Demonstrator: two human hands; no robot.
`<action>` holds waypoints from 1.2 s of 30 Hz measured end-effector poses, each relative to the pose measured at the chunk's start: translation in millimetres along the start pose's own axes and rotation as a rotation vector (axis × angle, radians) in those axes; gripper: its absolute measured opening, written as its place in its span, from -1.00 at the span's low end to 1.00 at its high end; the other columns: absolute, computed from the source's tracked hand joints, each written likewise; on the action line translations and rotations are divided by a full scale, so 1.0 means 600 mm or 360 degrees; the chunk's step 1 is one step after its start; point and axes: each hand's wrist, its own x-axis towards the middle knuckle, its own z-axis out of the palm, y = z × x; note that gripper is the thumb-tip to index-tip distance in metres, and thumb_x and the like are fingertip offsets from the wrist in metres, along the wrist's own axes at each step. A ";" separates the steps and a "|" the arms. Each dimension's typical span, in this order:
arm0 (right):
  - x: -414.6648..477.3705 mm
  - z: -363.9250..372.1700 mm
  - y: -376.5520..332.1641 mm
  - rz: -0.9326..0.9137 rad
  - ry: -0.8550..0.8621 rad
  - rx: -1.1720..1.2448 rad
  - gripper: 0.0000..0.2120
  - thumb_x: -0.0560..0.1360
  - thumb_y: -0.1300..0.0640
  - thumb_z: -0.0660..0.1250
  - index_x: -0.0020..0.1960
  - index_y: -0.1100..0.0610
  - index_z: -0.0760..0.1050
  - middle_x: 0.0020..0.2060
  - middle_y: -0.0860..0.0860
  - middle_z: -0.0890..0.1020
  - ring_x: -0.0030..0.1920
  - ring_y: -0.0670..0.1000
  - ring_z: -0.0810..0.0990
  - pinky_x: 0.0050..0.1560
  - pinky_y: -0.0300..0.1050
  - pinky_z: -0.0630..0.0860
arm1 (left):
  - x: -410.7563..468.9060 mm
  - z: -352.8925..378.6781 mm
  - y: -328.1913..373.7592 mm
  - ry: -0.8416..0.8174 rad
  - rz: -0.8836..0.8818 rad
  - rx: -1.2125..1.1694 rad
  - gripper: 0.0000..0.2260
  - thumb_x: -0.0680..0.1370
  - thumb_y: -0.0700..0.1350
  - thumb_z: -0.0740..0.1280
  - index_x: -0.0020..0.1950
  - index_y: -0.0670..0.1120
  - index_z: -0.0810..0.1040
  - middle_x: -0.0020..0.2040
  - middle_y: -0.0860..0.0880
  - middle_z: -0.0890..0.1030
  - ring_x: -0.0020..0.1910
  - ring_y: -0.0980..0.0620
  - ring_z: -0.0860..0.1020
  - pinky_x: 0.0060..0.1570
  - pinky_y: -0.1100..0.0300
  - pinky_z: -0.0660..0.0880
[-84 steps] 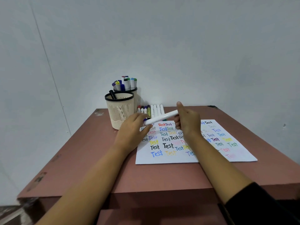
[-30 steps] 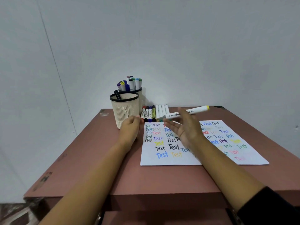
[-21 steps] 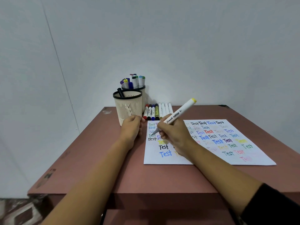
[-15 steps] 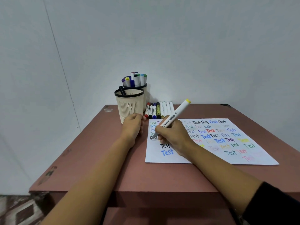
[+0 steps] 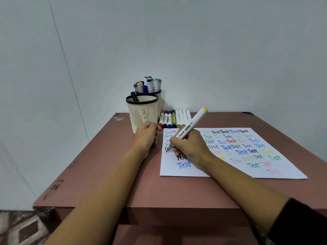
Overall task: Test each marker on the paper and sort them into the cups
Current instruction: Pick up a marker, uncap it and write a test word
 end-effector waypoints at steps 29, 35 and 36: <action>0.002 0.001 0.005 -0.0029 0.0017 -0.0061 -0.77 0.40 0.33 0.32 -0.33 0.16 0.31 -0.55 0.04 0.43 -0.54 0.02 0.41 -0.49 -0.19 0.37 | 0.002 0.000 -0.002 -0.0024 0.0011 0.0035 -0.75 0.55 -0.27 0.11 -0.30 -0.16 0.45 -0.44 -0.03 0.36 -0.51 0.09 0.27 -0.53 0.28 0.25; 0.007 0.000 0.012 -0.0077 0.0116 -0.0037 -0.77 0.39 0.32 0.33 -0.31 0.16 0.29 -0.55 0.01 0.41 -0.55 -0.01 0.38 -0.48 -0.18 0.34 | 0.003 0.001 -0.002 -0.0013 0.0008 0.0023 -0.75 0.54 -0.28 0.13 -0.31 -0.15 0.45 -0.45 -0.04 0.35 -0.52 0.09 0.26 -0.56 0.30 0.25; 0.005 -0.001 0.011 -0.0079 0.0093 -0.0046 -0.78 0.39 0.32 0.33 -0.30 0.17 0.30 -0.53 0.02 0.42 -0.55 -0.02 0.40 -0.48 -0.19 0.35 | 0.002 0.001 -0.002 -0.0014 0.0008 0.0026 -0.75 0.54 -0.28 0.13 -0.31 -0.16 0.45 -0.45 -0.03 0.35 -0.52 0.09 0.26 -0.56 0.30 0.25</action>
